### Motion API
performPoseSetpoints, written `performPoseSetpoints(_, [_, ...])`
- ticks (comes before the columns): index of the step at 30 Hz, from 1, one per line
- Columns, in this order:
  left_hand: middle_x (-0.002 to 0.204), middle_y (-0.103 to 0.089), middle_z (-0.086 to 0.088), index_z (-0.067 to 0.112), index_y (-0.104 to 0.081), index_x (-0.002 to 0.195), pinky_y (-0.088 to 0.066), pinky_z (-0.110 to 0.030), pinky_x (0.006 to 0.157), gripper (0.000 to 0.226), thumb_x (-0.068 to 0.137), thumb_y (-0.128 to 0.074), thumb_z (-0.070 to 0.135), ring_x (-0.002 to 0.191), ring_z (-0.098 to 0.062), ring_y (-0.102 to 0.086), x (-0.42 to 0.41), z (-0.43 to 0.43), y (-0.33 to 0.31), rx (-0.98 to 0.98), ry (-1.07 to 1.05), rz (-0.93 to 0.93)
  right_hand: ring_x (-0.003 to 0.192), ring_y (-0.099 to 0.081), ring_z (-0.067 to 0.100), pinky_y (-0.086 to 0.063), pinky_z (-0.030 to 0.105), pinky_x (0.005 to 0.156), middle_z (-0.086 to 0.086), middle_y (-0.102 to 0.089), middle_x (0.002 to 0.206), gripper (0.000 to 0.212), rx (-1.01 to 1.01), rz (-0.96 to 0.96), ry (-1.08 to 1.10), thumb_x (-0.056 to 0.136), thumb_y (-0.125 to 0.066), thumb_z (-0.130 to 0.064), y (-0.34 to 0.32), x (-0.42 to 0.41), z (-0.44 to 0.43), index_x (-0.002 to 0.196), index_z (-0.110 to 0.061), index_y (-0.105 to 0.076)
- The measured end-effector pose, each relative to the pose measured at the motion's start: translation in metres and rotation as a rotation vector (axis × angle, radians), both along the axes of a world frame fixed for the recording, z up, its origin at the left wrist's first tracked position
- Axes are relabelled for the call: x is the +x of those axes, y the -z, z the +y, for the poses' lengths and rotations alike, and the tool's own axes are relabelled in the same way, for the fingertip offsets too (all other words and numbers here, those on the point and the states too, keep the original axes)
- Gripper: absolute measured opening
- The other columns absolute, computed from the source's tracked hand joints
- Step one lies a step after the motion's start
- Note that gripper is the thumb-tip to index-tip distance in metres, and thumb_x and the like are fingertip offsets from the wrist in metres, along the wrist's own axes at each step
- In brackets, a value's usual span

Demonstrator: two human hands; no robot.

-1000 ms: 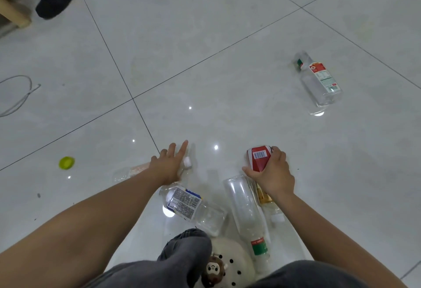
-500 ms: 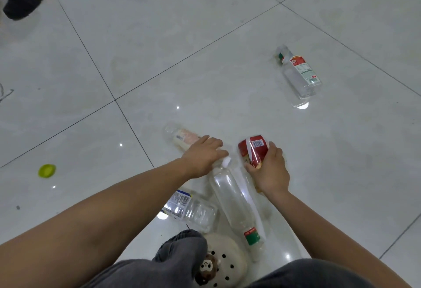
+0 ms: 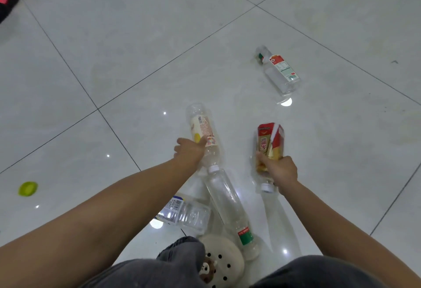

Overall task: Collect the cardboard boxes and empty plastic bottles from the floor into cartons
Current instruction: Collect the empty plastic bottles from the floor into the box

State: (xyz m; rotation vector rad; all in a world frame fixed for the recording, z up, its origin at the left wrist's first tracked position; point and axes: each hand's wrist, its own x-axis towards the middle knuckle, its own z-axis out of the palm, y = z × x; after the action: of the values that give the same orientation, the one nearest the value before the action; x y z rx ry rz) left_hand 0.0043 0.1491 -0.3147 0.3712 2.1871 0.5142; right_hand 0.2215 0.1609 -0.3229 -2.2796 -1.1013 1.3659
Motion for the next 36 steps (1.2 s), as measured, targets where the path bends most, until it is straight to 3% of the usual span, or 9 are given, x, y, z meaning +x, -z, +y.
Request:
performPoseSetpoints(2, [0.128,-0.053,-0.02,0.001,-0.039,0.131,-0.052,-0.041,0.082,0.074,0.082,-0.066,0.05,0.113,-0.036,-0.057,0.008,0.002,0.005,0.063,-0.076,-0.187,0.089,-0.065,0.024,-0.056,0.037,0.073,0.009,-0.064,0.109,0.08,-0.07,0.171,0.148,0.067,-0.071,-0.061,0.0,0.005,-0.001,0.122,-0.007,-0.052])
performPoseSetpoints(6, [0.104,-0.061,-0.013,0.005,-0.051,0.121,-0.043,-0.026,0.053,0.06,0.081,-0.071,0.045,0.078,-0.028,-0.061,0.035,0.007,-0.001,0.07,0.079,-0.334,0.091,-0.067,0.027,-0.057,0.039,0.068,0.011,-0.064,0.113,0.071,-0.148,0.48,0.342,0.074,-0.068,-0.058,-0.008,0.013,0.001,0.124,-0.01,-0.05])
performPoseSetpoints(13, [0.111,-0.058,-0.01,0.009,-0.049,0.117,-0.053,-0.038,0.082,0.054,0.084,-0.064,0.049,0.099,-0.028,-0.06,0.115,0.037,-0.028,0.105,0.469,-0.352,0.057,-0.066,0.017,-0.05,0.025,0.045,0.008,-0.068,0.089,0.051,-0.055,0.817,0.533,0.084,-0.062,-0.049,-0.025,0.054,-0.005,0.119,-0.011,-0.06])
performPoseSetpoints(17, [0.119,-0.059,-0.011,0.009,-0.047,0.128,-0.054,-0.044,0.089,0.062,0.086,-0.059,0.052,0.105,-0.03,-0.06,0.18,0.057,-0.056,0.092,0.628,-0.409,0.065,-0.07,0.017,-0.052,0.024,0.047,0.009,-0.07,0.098,0.044,0.115,0.921,0.677,0.09,-0.056,-0.046,-0.047,0.096,-0.01,0.119,-0.013,-0.06])
performPoseSetpoints(19, [0.119,-0.059,-0.01,0.011,-0.047,0.13,-0.053,-0.044,0.09,0.063,0.085,-0.06,0.052,0.105,-0.029,-0.061,0.215,0.063,-0.071,0.107,0.729,-0.441,0.073,-0.072,0.019,-0.054,0.027,0.053,0.009,-0.071,0.101,0.048,0.203,0.892,0.774,0.088,-0.058,-0.048,-0.062,0.123,-0.013,0.12,-0.013,-0.06])
performPoseSetpoints(23, [0.116,-0.053,-0.006,0.013,-0.04,0.132,-0.05,-0.035,0.078,0.061,0.086,-0.062,0.047,0.097,-0.024,-0.055,0.291,0.063,-0.102,0.166,0.949,-0.479,0.101,-0.068,0.027,-0.053,0.046,0.09,0.009,-0.071,0.11,0.048,0.356,0.762,0.982,0.081,-0.063,-0.054,-0.083,0.184,-0.03,0.112,-0.017,-0.063])
performPoseSetpoints(29, [0.117,-0.052,-0.009,0.018,-0.033,0.117,-0.048,-0.037,0.079,0.049,0.088,-0.062,0.044,0.095,-0.024,-0.053,0.405,0.023,-0.148,0.273,1.211,-0.599,0.092,-0.068,0.022,-0.054,0.032,0.066,0.005,-0.07,0.106,0.056,0.56,0.554,1.23,0.081,-0.061,-0.058,-0.141,0.275,-0.091,0.118,-0.016,-0.057])
performPoseSetpoints(32, [0.117,-0.053,-0.007,0.02,-0.036,0.124,-0.049,-0.036,0.078,0.051,0.088,-0.058,0.049,0.092,-0.024,-0.053,0.454,-0.018,-0.168,0.25,1.296,-0.743,0.091,-0.068,0.019,-0.053,0.029,0.064,0.002,-0.07,0.105,0.056,0.629,0.397,1.331,0.081,-0.059,-0.06,-0.178,0.312,-0.138,0.117,-0.018,-0.056])
performPoseSetpoints(36, [0.116,-0.058,-0.007,0.016,-0.045,0.127,-0.047,-0.025,0.057,0.052,0.089,-0.059,0.048,0.076,-0.019,-0.057,0.504,-0.086,-0.184,0.134,1.309,-0.987,0.086,-0.07,0.02,-0.057,0.034,0.071,0.004,-0.072,0.101,0.06,0.728,0.224,1.451,0.076,-0.062,-0.063,-0.218,0.342,-0.209,0.115,-0.017,-0.059])
